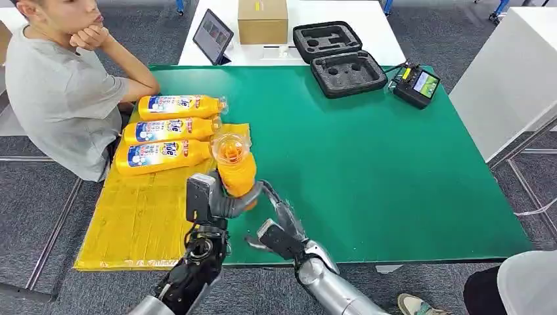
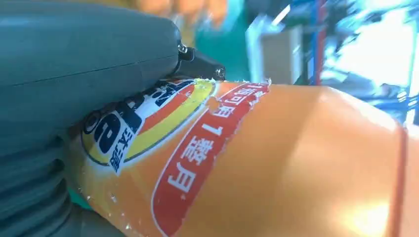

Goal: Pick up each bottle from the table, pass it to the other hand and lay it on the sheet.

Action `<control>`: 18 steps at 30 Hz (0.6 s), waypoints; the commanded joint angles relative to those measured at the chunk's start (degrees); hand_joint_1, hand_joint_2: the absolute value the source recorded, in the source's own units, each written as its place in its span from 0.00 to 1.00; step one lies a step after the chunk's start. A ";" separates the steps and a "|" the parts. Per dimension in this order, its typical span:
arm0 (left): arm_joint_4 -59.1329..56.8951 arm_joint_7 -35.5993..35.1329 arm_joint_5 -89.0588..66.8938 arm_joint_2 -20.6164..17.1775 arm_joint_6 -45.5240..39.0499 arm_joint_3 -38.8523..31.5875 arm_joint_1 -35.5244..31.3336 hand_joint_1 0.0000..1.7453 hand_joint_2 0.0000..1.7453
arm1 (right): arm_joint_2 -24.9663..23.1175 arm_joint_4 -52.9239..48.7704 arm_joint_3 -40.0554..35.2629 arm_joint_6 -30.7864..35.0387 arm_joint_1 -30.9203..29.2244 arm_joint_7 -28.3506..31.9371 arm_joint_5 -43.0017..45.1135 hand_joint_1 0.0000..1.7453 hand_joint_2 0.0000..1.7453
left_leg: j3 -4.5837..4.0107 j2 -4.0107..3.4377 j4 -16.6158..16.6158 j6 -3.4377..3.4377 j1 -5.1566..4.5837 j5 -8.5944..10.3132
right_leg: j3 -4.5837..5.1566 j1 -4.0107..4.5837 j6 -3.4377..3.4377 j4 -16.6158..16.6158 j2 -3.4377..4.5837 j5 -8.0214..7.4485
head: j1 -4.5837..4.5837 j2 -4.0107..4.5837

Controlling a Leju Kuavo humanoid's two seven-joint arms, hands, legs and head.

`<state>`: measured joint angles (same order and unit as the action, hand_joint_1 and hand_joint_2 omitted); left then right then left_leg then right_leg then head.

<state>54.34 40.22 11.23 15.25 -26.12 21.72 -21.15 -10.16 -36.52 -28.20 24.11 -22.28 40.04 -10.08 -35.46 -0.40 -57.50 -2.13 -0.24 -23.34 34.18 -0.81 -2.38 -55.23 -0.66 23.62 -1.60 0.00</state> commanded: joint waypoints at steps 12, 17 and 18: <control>10.68 -0.22 -20.90 -14.40 -13.88 -5.21 5.61 1.00 1.00 | 2.32 -4.54 1.30 -1.78 2.95 -0.04 2.18 0.00 1.00 | 0.17 -0.01 0.02 0.09 0.09 -0.09 | -0.13 0.05 0.09 0.01 0.06 0.08 | 0.02 0.00; 10.68 -0.22 -20.90 -14.40 -13.88 -5.21 5.61 1.00 1.00 | 2.32 -4.54 1.30 -1.78 2.95 -0.04 2.18 0.00 1.00 | 0.14 0.01 0.02 0.10 0.07 -0.06 | -0.11 0.03 0.10 0.00 0.04 0.07 | 0.02 0.00; 10.68 -0.22 -20.90 -14.40 -13.88 -5.21 5.61 1.00 1.00 | 2.32 -4.54 1.30 -1.78 2.95 -0.04 2.18 0.00 1.00 | 0.22 0.03 0.01 0.14 0.09 -0.10 | -0.19 0.05 0.13 -0.03 0.05 0.12 | 0.02 0.00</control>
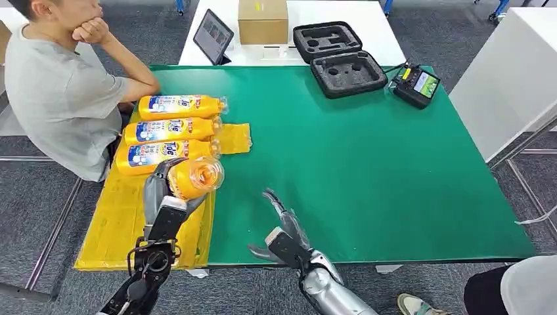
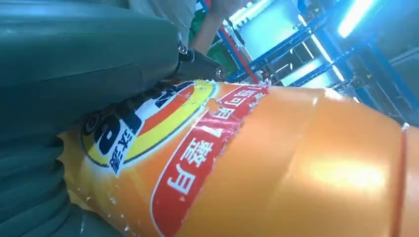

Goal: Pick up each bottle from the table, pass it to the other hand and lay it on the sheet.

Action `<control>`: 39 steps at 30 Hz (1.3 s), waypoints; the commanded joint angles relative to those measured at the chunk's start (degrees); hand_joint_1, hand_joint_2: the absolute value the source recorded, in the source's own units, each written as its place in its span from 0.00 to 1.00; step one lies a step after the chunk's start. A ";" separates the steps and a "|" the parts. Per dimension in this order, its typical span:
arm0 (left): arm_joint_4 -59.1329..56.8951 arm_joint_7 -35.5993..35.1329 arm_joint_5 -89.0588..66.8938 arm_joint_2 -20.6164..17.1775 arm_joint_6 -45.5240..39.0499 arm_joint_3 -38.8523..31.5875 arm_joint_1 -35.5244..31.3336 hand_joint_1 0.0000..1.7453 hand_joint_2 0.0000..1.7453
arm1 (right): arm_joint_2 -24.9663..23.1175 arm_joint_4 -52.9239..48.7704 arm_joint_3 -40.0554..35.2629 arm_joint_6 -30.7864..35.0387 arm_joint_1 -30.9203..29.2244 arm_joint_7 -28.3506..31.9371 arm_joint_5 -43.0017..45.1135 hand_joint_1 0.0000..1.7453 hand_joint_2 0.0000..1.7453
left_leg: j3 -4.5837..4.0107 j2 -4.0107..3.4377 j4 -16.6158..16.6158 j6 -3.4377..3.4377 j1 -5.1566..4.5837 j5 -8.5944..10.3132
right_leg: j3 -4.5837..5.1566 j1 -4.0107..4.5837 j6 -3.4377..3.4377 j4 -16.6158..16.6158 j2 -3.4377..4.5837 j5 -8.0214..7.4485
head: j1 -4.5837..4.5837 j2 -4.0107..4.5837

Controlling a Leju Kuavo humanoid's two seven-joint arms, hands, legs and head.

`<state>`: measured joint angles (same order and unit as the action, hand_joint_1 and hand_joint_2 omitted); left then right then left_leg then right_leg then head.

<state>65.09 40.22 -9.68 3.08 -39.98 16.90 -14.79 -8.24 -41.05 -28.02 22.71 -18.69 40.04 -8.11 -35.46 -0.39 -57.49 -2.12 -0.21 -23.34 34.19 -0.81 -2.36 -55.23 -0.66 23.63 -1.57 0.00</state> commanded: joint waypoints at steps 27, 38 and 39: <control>-11.84 -14.33 -59.84 3.11 -0.02 -20.74 -1.99 1.00 1.00 | 3.84 -26.35 4.11 -2.08 7.00 -0.04 2.75 0.00 1.00 | 0.19 0.08 -0.02 0.11 0.06 -0.10 | -0.15 0.05 0.09 -0.01 -0.05 0.14 | 0.00 0.00; -25.05 -13.93 -54.22 2.24 -0.02 -22.24 -6.64 1.00 1.00 | 5.95 -35.16 6.09 -1.46 14.42 -0.04 2.18 0.00 1.00 | 0.20 0.18 0.05 0.11 0.03 -0.06 | -0.17 0.02 0.08 0.04 -0.12 0.11 | 0.00 0.00; -25.05 -13.93 -54.22 2.24 -0.02 -22.24 -6.64 1.00 1.00 | 5.95 -35.16 6.09 -1.46 14.42 -0.04 2.18 0.00 1.00 | 0.30 0.19 0.01 0.14 0.06 -0.14 | -0.30 0.05 0.11 0.02 -0.10 0.18 | 0.02 0.00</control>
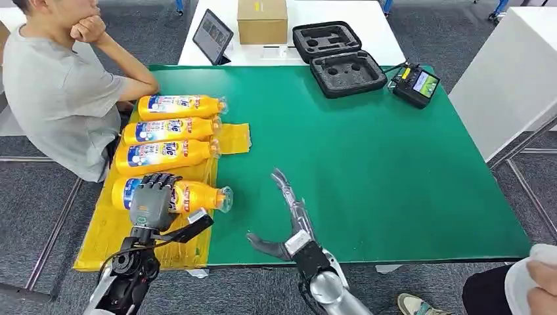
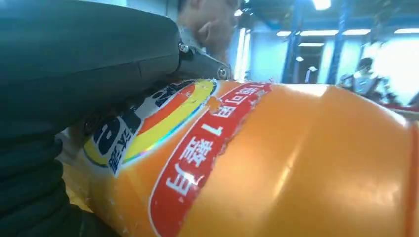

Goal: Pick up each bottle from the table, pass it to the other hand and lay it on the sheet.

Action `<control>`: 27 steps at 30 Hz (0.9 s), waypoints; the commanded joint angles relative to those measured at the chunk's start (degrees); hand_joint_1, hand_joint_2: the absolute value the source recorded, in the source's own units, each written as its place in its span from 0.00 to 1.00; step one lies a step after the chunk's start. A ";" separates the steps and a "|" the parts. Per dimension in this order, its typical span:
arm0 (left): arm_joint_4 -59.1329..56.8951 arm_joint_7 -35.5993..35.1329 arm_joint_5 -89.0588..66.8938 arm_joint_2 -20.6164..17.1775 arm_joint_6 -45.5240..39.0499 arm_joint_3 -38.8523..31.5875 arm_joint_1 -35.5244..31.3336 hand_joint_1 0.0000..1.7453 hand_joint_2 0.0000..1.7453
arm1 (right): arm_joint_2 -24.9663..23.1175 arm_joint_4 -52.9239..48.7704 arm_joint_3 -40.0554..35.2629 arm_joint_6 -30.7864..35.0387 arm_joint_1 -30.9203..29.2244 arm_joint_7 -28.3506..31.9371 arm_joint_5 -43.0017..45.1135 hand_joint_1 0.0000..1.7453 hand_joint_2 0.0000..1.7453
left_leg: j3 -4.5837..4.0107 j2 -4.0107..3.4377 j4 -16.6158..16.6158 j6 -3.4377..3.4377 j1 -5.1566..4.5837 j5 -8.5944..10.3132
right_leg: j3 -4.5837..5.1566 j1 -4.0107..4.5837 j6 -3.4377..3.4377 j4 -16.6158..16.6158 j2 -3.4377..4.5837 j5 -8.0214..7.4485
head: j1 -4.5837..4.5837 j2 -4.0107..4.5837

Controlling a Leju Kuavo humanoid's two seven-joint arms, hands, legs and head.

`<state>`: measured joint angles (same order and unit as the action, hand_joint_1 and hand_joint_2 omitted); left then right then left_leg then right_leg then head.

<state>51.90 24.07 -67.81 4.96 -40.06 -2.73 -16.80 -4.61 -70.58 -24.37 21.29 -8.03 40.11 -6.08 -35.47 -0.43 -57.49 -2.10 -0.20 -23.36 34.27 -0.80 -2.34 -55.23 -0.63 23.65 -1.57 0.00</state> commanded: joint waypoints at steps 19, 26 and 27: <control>-22.71 -3.00 1.52 -0.97 1.29 -0.03 -9.54 1.00 1.00 | 1.96 -3.36 4.49 -2.93 3.64 -0.11 0.98 0.00 1.00 | 0.31 0.05 0.03 0.14 0.07 -0.10 | -0.33 0.06 0.11 0.02 0.03 0.09 | 0.00 0.00; -25.45 -2.48 2.58 -0.70 0.93 1.24 -10.58 0.00 1.00 | 1.41 -1.00 4.87 -5.13 2.41 -0.11 1.09 0.00 1.00 | 0.40 0.01 0.08 0.12 0.05 -0.08 | -0.43 0.04 0.09 0.07 0.07 0.06 | 0.00 0.00; -25.55 -1.63 3.60 -0.61 1.46 1.17 -10.45 0.00 1.00 | 1.40 -1.01 4.88 -5.30 2.52 -0.11 1.11 0.00 1.00 | 0.35 -0.03 0.07 0.10 0.05 -0.06 | -0.38 0.03 0.08 0.06 0.10 0.03 | 0.00 0.00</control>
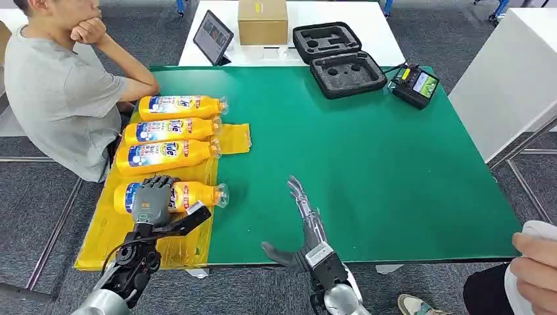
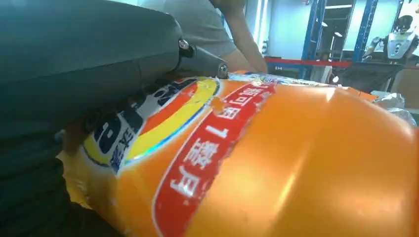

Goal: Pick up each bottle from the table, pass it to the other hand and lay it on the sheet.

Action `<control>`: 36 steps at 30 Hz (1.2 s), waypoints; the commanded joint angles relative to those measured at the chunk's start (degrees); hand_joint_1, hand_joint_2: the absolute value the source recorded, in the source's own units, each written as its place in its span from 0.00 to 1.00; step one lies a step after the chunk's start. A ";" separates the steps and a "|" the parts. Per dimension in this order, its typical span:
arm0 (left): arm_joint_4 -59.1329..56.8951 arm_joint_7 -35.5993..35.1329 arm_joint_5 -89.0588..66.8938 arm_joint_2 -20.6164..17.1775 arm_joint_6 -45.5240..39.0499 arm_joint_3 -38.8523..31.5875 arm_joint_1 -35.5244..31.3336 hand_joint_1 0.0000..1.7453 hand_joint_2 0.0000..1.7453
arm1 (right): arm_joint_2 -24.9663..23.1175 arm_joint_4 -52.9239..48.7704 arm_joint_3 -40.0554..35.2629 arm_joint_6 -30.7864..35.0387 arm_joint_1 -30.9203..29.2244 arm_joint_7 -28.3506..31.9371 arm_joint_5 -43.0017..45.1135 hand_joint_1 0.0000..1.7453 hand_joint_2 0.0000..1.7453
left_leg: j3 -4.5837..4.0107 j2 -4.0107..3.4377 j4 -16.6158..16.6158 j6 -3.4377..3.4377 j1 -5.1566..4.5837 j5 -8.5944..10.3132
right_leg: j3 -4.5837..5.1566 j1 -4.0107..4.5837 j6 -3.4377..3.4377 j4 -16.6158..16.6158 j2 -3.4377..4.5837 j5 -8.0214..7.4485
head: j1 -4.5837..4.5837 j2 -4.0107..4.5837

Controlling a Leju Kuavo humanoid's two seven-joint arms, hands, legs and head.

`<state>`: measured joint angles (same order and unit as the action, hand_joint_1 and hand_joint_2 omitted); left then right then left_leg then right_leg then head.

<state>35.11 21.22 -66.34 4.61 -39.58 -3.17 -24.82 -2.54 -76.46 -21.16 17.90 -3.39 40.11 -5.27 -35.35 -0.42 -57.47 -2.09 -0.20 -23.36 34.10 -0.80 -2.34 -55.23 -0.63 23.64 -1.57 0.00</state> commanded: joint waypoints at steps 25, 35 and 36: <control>-7.50 2.05 2.65 -0.66 0.74 4.71 -0.77 0.00 1.00 | -1.79 10.20 3.34 -2.90 -4.00 -0.11 1.01 0.00 1.00 | 0.41 -0.03 0.07 0.10 0.03 -0.07 | -0.41 0.02 0.09 0.07 0.13 0.03 | 0.00 0.00; 9.13 3.21 3.19 -1.67 8.96 11.01 7.62 0.00 1.00 | -1.52 9.21 4.91 -2.70 -3.07 -0.11 0.94 0.00 1.00 | 0.47 0.00 0.09 0.09 0.00 -0.11 | -0.48 -0.01 0.08 0.09 0.14 0.07 | 0.00 0.00; 9.13 3.21 3.19 -1.67 8.96 11.01 7.62 0.00 1.00 | -1.52 9.21 4.91 -2.70 -3.07 -0.11 0.94 0.00 1.00 | 0.36 0.07 0.07 0.06 -0.02 -0.06 | -0.39 -0.02 0.04 0.06 0.08 0.05 | 0.00 0.00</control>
<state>40.05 24.87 -62.82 4.33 -31.98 3.65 -21.87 -3.45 -70.49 -18.05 15.08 -5.34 40.11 -4.28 -35.16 -0.23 -57.46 -2.10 -0.22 -23.35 33.84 -0.83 -2.35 -55.23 -0.69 23.67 -1.57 0.00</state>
